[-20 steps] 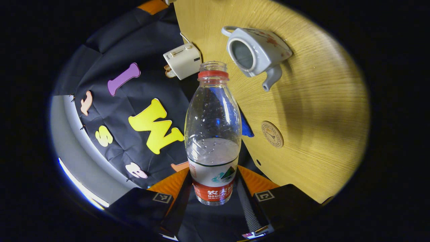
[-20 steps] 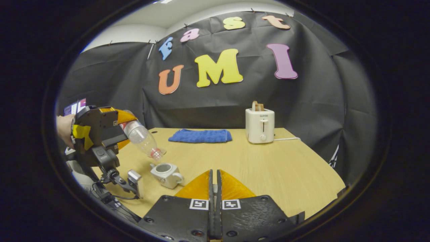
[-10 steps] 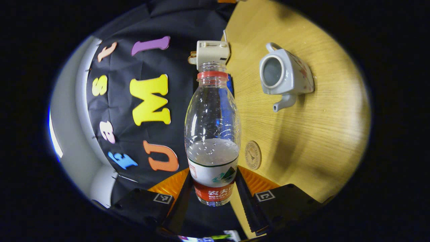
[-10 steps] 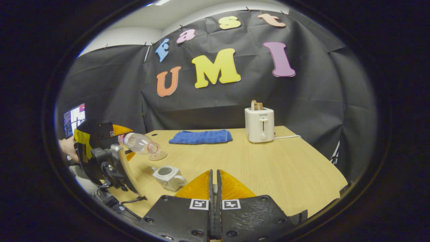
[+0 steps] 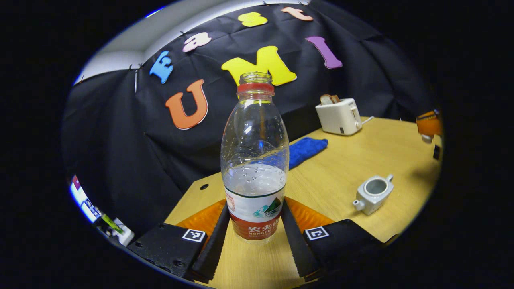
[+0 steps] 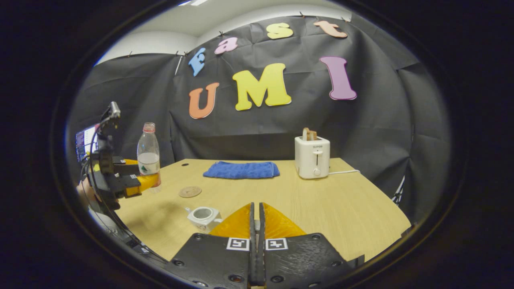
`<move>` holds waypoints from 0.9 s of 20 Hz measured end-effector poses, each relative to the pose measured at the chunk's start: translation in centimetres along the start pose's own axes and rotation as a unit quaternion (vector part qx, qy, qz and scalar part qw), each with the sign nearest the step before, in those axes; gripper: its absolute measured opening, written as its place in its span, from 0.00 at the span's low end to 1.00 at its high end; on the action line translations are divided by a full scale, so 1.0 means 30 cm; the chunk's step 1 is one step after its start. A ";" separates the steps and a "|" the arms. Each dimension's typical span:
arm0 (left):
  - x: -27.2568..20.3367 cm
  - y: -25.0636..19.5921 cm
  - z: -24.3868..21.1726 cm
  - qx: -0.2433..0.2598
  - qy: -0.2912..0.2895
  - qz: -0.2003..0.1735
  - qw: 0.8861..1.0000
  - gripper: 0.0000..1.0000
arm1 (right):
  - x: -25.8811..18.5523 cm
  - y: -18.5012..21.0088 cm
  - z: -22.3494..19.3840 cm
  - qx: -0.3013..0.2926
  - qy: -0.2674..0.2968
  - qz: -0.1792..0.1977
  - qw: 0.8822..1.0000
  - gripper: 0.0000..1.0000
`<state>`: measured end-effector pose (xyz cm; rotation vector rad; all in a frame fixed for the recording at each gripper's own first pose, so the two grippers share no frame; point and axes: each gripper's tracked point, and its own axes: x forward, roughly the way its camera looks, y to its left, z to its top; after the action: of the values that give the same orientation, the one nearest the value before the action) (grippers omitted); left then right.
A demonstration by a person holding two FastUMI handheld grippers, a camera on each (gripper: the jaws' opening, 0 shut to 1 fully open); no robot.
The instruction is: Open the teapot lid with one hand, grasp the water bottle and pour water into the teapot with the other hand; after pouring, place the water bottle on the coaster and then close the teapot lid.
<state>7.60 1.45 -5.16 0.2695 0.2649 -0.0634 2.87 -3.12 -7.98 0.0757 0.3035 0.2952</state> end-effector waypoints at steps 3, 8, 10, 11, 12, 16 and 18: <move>0.075 0.003 0.004 -0.076 -0.029 -0.023 0.996 0.75 | -0.006 0.006 0.002 0.000 0.000 0.000 1.000 0.00; 0.236 0.028 -0.035 -0.102 -0.039 -0.036 0.993 0.75 | -0.010 -0.026 -0.020 0.002 0.007 -0.015 1.000 0.00; 0.293 0.017 -0.030 -0.114 -0.043 -0.051 0.991 0.75 | -0.009 -0.036 -0.033 0.001 0.013 -0.020 1.000 0.00; 0.319 0.015 -0.037 -0.122 -0.042 -0.056 0.990 0.75 | -0.007 -0.037 -0.039 0.001 0.015 -0.022 1.000 0.00; 0.344 0.019 -0.036 -0.128 -0.040 -0.056 0.989 0.75 | -0.007 -0.040 -0.041 0.001 0.016 -0.024 1.000 0.00; 0.433 0.018 -0.066 -0.156 -0.022 -0.064 0.986 0.76 | -0.001 -0.064 -0.054 0.003 0.021 -0.033 0.999 0.00; 0.464 0.011 -0.094 -0.151 -0.007 -0.061 0.987 0.76 | 0.003 -0.079 -0.063 0.006 0.023 -0.038 0.999 0.00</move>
<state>20.34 2.17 -11.42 -0.0488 0.2734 -0.1456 3.04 -5.29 -10.07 0.0687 0.3535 0.2197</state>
